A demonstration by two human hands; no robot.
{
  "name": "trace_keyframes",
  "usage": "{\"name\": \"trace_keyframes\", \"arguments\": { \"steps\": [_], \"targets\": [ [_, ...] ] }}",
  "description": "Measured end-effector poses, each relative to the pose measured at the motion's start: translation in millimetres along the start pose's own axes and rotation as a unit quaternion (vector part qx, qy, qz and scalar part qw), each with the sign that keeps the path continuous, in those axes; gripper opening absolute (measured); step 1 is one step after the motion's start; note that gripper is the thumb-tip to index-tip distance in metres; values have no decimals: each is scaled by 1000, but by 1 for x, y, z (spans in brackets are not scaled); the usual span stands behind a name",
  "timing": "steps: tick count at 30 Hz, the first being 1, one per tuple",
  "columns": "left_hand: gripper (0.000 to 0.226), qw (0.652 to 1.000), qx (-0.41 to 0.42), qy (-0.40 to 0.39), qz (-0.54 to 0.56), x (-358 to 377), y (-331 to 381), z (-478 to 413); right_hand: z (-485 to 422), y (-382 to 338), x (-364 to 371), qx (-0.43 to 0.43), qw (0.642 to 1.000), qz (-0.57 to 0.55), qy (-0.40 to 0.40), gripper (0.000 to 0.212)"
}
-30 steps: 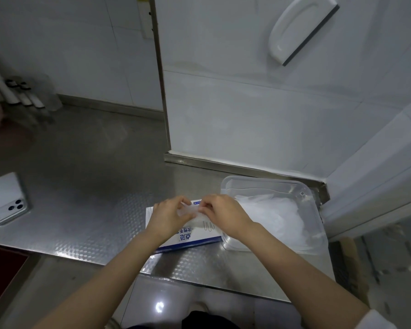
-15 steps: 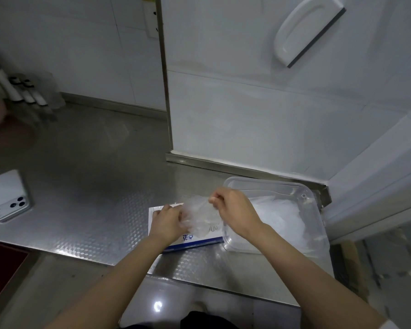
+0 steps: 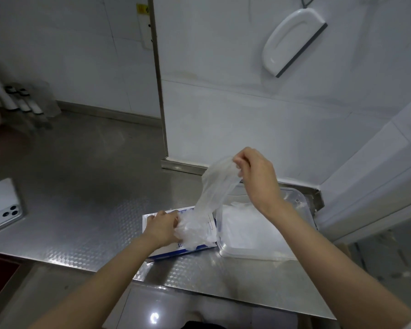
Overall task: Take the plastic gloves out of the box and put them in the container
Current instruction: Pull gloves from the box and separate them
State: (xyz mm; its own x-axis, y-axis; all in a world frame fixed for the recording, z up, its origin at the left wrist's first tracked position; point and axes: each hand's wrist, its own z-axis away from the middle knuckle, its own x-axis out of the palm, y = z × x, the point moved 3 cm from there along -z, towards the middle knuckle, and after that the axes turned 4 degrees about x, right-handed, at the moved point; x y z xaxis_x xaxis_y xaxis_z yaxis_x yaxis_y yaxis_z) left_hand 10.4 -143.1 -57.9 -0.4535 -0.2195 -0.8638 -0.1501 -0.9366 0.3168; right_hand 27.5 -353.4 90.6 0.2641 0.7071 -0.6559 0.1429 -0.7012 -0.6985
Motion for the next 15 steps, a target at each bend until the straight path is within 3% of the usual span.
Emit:
{"name": "trace_keyframes", "arguments": {
  "steps": [4,6,9,10,12,14,15],
  "targets": [
    [80,986,51,-125,100,-30,1,2,-7,1,-16,-30,999,17,6,17],
    [96,977,90,-99,168,-56,10,5,-10,-2,-21,-51,998,49,-2,16],
    [105,947,154,6,281,-94,47,14,-10,-13,-21,-92,990,95,-37,15],
    [97,939,168,50,297,-102,61,17,-9,-18,-20,-102,988,99,-52,15],
    [53,920,178,148,317,-112,79,19,-6,-27,-19,-96,992,48,-72,11],
    [15,886,173,191,385,-117,88,21,-6,-31,-22,-13,992,-113,-61,4],
    [8,867,166,187,430,-117,89,22,-7,-28,-24,37,980,-187,-50,7]
  ]
}}
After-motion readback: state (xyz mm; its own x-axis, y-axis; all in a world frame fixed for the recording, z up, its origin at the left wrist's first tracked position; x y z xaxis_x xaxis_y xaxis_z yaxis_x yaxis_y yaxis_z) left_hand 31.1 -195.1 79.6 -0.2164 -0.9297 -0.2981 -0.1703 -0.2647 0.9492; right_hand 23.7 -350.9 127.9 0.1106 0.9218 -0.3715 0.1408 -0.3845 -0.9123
